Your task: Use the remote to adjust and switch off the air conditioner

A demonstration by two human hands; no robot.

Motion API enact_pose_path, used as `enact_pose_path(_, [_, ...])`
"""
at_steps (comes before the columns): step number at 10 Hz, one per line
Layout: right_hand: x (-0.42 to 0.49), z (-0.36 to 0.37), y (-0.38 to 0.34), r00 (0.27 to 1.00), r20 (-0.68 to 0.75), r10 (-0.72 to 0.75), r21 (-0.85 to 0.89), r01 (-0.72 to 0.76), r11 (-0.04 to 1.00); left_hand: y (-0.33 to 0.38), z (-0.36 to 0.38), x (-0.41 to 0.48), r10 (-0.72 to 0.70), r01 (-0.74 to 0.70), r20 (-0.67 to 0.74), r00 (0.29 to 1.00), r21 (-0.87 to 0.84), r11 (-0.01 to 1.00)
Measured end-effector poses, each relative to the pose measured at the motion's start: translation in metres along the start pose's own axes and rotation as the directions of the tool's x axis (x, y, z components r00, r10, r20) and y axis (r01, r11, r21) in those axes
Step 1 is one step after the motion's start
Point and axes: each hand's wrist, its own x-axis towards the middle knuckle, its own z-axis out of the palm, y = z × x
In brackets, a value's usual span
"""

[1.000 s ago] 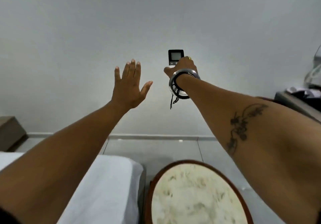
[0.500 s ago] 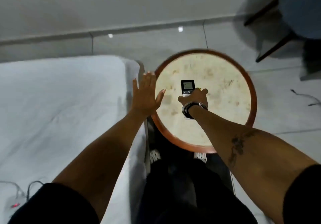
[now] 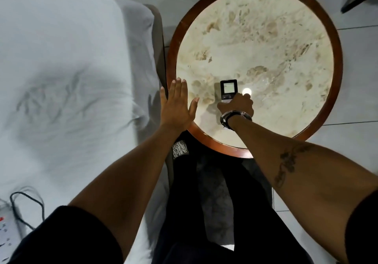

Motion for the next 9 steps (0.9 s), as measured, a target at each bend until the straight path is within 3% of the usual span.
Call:
enact_pose_path(5, [0.028,0.012,-0.002,0.999,0.043,-0.002,-0.082,0.006,0.997,-0.006,0.004,0.014,-0.006,0.006,-0.016,1.0,-0.001,1.0])
enact_pose_path(7, [0.015,-0.028,-0.013,0.994,0.11,0.02,-0.104,-0.009,0.995,0.004,-0.025,0.017,-0.004,0.005,0.055,0.998,-0.008,1.0])
enact_pose_path(8, [0.007,-0.069,-0.033,0.988,0.007,-0.157,-0.204,0.155,0.966,0.016,-0.068,0.023,0.079,-0.079,-0.012,0.997,0.019,0.997])
enact_pose_path(9, [0.0,-0.119,-0.058,0.904,-0.107,-0.414,-0.276,0.373,0.886,0.023,-0.122,0.038,0.223,-0.21,-0.117,0.968,0.113,0.971])
